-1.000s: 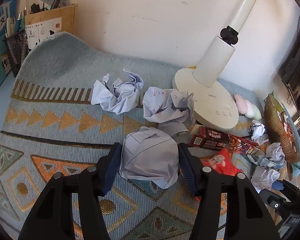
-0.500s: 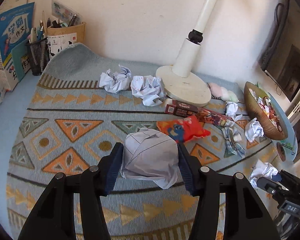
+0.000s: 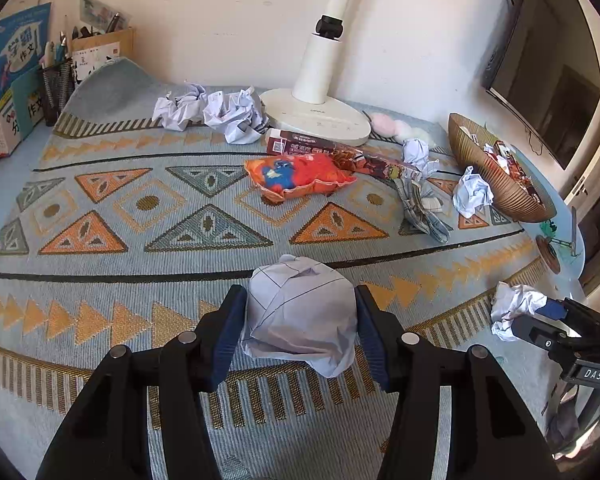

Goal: Organize objects
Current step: 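Carry both paper balls to the gold bowl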

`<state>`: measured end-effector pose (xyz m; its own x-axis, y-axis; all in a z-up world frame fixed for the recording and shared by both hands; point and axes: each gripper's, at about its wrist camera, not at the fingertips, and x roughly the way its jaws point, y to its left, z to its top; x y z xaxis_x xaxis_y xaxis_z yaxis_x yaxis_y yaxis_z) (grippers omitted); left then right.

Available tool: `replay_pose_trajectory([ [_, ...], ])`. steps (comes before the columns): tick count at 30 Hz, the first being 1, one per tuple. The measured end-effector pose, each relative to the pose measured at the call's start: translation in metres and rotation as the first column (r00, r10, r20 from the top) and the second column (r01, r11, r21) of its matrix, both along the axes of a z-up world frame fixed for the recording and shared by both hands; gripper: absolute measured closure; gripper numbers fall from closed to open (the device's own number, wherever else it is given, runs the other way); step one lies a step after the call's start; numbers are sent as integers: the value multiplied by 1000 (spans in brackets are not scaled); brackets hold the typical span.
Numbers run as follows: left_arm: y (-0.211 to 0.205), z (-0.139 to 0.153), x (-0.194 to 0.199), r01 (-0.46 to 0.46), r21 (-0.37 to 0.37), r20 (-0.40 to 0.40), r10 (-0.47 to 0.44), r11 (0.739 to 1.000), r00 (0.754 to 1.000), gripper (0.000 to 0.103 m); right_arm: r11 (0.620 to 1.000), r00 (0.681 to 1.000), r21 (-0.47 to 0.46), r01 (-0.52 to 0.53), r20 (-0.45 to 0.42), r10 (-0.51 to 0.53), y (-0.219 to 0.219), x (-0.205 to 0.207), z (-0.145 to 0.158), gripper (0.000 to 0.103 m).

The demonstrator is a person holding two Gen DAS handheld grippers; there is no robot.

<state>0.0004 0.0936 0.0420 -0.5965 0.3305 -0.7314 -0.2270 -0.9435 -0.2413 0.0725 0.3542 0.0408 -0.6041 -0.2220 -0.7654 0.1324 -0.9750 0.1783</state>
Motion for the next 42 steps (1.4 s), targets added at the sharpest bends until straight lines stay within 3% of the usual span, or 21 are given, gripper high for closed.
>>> replay_pose_trajectory([
  [5,-3,-5,-5,13,40,38,-15,999,999,52,1000,999,-21,-4,32,5,2,0,-7,25],
  [9,3,-4,-1,36,14,18,-37,999,999,51,999,998,-42,3,57,-1,0,-2,-10,24],
  [15,11,-5,0,54,-21,16,-54,998,998,51,982,996,-184,34,91,-18,-3,-10,-11,21],
  [19,10,-5,1,53,-21,14,-53,998,998,51,972,992,-214,93,99,-73,0,-17,-10,21],
  [21,10,-5,1,52,-22,11,-52,998,999,51,975,990,-184,125,89,-110,-1,-17,-10,38],
  [22,10,-5,1,51,-23,9,-51,998,999,51,981,989,-142,130,84,-119,-3,-17,-9,54],
  [23,11,-5,1,52,-24,9,-52,998,999,51,986,991,-116,122,74,-114,-7,-16,-8,59],
  [28,15,-4,1,58,-31,13,-58,998,998,51,989,996,-115,88,0,-89,-9,-6,1,61],
  [32,34,8,0,111,-44,14,-110,993,994,51,989,995,-109,101,-10,-103,4,-5,8,61],
  [37,90,52,-21,228,-35,-46,-230,973,972,51,976,978,-107,189,-69,-197,59,-11,39,61],
  [42,161,86,-68,305,26,-78,-303,952,950,51,941,932,-135,311,-153,-330,126,-29,86,61],
])
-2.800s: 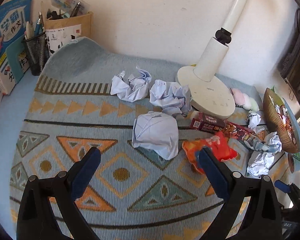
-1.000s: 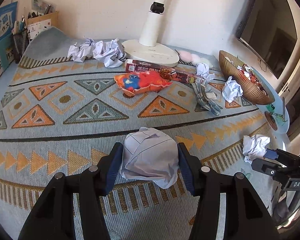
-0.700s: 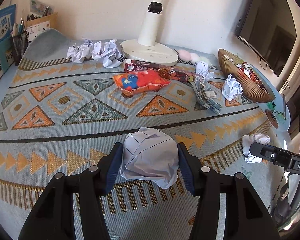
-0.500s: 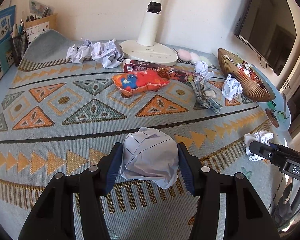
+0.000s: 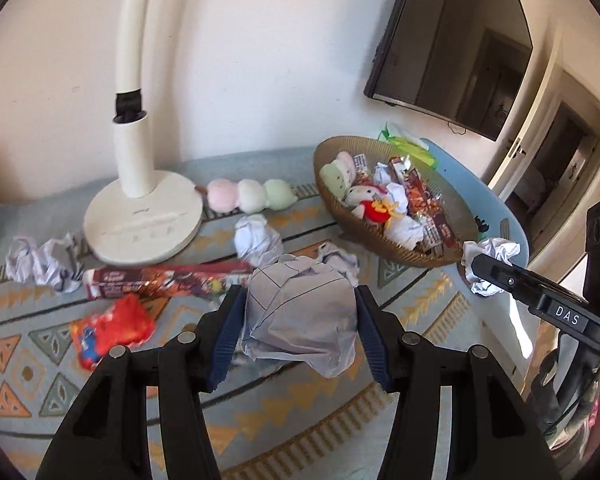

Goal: Organize objects
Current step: 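Carry both paper balls to the gold bowl, then open both grippers over the gold bowl to drop the paper balls, then move both grippers back toward the paper balls beside the lamp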

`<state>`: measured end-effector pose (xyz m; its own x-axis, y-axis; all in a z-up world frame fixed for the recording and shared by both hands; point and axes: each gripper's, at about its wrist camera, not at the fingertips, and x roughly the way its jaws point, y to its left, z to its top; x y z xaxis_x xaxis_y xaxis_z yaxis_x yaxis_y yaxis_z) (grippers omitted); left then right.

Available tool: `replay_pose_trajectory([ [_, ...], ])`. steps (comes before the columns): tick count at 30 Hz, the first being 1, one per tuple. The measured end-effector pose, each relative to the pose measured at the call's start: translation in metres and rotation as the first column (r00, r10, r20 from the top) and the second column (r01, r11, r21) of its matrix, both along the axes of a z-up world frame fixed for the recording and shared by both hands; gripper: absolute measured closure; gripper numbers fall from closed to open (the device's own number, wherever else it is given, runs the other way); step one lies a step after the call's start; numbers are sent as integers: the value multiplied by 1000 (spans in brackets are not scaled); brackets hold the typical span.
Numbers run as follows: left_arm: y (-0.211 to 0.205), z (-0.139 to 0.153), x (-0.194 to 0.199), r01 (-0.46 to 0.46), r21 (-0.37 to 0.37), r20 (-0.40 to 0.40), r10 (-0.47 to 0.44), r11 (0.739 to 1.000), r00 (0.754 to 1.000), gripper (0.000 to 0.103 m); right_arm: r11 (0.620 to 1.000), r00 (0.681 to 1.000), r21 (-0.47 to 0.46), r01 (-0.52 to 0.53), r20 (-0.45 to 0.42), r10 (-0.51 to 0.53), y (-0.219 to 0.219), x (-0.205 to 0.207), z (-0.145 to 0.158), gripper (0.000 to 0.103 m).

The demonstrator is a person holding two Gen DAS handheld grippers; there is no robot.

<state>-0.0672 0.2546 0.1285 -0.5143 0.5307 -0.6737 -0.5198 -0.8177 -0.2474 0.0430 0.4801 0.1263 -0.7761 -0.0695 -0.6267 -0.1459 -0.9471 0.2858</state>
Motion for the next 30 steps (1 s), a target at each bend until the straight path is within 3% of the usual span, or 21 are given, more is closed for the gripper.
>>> replay_pose_trajectory([
  [5,68,8,-41,38,51,26,-40,998,999,51,993,994,-35,109,-14,-110,53,-34,24,61],
  [10,117,7,-73,1,63,0,-1,998,1000,49,991,995,-93,97,7,-97,73,-66,25,60],
  [11,123,6,-80,-17,78,5,17,997,1000,47,991,997,-111,78,11,-77,74,-72,22,53],
  [12,127,3,-86,-30,95,26,27,995,999,39,991,998,-118,62,25,-59,74,-78,18,47],
  [13,130,1,-91,-28,96,56,22,995,998,24,991,998,-117,59,42,-55,74,-82,15,36],
  [14,132,-1,-94,-21,95,79,13,995,997,20,992,997,-111,66,47,-62,74,-83,13,33],
  [19,104,-1,-80,-42,121,92,31,992,995,20,989,997,-129,74,28,-71,75,-61,10,28],
  [23,62,11,-54,-69,130,52,63,989,997,20,987,997,-145,72,10,-72,66,-40,12,26],
  [28,-7,28,-5,-74,38,-51,76,997,996,20,994,1000,-111,17,-6,-18,29,-13,15,15],
  [30,-41,30,16,-137,-3,-95,136,991,986,16,994,1000,-102,-25,-11,24,8,-2,11,11],
])
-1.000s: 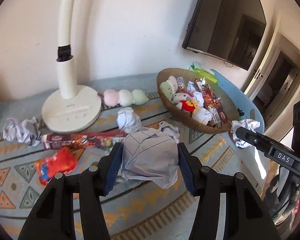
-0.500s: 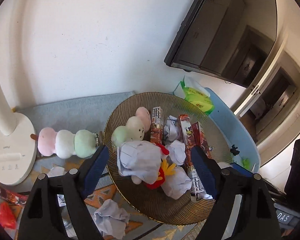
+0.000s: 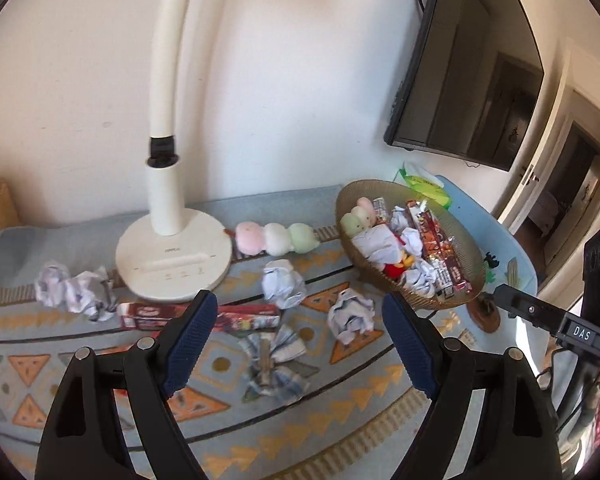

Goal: Organize objects
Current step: 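Move both grippers back toward the paper balls beside the lamp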

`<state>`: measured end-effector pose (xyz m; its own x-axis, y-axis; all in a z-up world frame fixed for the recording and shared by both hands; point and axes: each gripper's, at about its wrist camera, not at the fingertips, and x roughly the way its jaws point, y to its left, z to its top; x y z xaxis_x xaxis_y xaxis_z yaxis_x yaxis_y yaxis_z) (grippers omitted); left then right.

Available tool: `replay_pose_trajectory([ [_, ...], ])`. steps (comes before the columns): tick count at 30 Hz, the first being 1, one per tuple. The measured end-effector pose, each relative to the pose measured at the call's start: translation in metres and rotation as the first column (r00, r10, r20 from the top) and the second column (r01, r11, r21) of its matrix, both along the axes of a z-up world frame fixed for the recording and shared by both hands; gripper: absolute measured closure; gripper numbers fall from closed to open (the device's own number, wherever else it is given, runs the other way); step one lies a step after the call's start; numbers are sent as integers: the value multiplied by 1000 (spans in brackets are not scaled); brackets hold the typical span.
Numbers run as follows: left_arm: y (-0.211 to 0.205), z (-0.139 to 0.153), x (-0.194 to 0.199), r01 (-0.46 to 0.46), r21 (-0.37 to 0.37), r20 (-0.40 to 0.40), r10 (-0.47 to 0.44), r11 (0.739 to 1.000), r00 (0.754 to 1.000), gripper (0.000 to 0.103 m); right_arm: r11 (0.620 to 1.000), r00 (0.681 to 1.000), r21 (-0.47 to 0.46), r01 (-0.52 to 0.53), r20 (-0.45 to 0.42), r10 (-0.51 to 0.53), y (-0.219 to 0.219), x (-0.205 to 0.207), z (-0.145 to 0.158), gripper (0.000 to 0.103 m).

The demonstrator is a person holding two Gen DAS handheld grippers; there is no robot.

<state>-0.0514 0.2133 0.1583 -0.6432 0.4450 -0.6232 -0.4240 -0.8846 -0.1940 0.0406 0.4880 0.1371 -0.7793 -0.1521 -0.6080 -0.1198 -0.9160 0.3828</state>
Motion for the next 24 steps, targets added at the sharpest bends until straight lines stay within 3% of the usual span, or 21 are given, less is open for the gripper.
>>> replay_pose_trajectory([
  [2,-41,-5,22,-95,-13,-37,95,995,995,0,999,999,-1,-42,12,42,-24,9,-15,4],
  [4,-85,-21,45,-205,14,-50,205,979,977,1,997,997,18,-70,43,70,-49,15,-37,4],
  [6,-120,-44,59,-317,18,-4,317,948,948,1,993,992,45,-105,72,102,-72,16,-56,4],
  [10,-168,-79,66,-475,-78,41,479,876,877,1,971,982,184,-153,136,129,-112,5,-76,4],
  [15,-182,-104,59,-529,-150,52,541,835,839,1,945,975,278,-174,182,126,-136,-5,-96,4],
  [21,-174,-124,41,-483,-280,162,537,830,828,1,936,973,318,-151,213,84,-138,-10,-104,4],
  [24,-174,-124,43,-488,-271,157,538,830,828,1,934,969,315,-166,230,94,-139,-12,-106,4],
])
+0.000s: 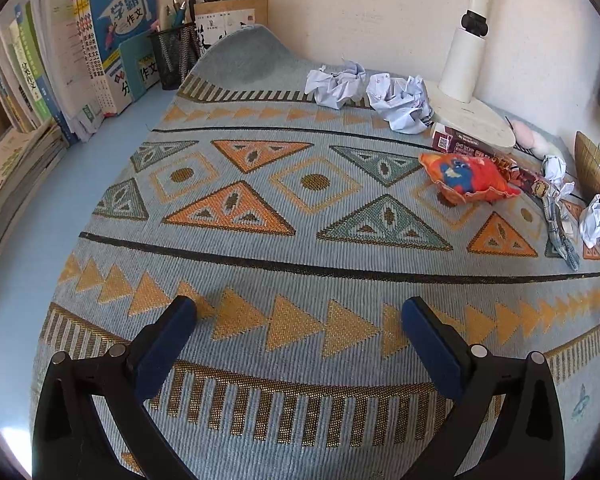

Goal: Organize objects
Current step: 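Move both grippers back toward the paper balls beside the lamp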

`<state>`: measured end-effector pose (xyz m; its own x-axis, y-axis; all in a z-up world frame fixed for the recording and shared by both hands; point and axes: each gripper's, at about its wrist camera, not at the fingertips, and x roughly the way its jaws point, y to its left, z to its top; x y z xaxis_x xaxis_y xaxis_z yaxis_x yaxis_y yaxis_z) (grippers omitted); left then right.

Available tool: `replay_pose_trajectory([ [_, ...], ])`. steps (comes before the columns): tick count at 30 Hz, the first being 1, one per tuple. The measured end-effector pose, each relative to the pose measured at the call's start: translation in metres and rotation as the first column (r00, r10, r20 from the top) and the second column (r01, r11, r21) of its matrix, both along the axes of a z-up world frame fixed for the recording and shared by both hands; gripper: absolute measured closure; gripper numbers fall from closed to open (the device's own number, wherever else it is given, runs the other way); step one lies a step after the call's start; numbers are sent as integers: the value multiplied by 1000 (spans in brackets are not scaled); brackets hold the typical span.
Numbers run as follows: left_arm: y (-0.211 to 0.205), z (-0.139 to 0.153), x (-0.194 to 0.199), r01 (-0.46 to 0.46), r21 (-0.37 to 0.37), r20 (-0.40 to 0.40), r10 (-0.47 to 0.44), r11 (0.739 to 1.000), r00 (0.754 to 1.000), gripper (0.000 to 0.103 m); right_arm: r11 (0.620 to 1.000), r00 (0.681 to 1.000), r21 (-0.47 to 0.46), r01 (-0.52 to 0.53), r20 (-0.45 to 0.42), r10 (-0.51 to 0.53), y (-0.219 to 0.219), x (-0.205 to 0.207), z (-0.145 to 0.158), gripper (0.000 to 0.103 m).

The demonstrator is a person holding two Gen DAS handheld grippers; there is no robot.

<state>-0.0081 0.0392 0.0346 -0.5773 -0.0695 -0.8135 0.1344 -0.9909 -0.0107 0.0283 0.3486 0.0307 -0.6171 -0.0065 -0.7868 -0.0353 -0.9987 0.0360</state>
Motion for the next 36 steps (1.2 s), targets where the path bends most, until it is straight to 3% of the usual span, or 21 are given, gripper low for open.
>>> replay_pose_trajectory([
  [9,-1,0,1,4,-6,4,-4,1000,1000,1,999,994,36,29,106,-33,0,-14,-15,0],
  [28,4,5,-1,34,7,9,-34,999,999,1,999,994,39,28,106,-32,0,-14,-13,0],
  [31,-8,20,-4,83,112,-58,-76,990,995,1,999,994,40,28,105,-32,-1,-14,-13,0],
  [33,-18,37,-17,92,114,-95,-81,989,992,1,999,995,34,12,94,-15,-2,-13,-10,0],
  [36,-35,54,-53,126,94,-103,-116,988,988,1,996,994,-23,-90,58,91,-13,-14,3,0],
])
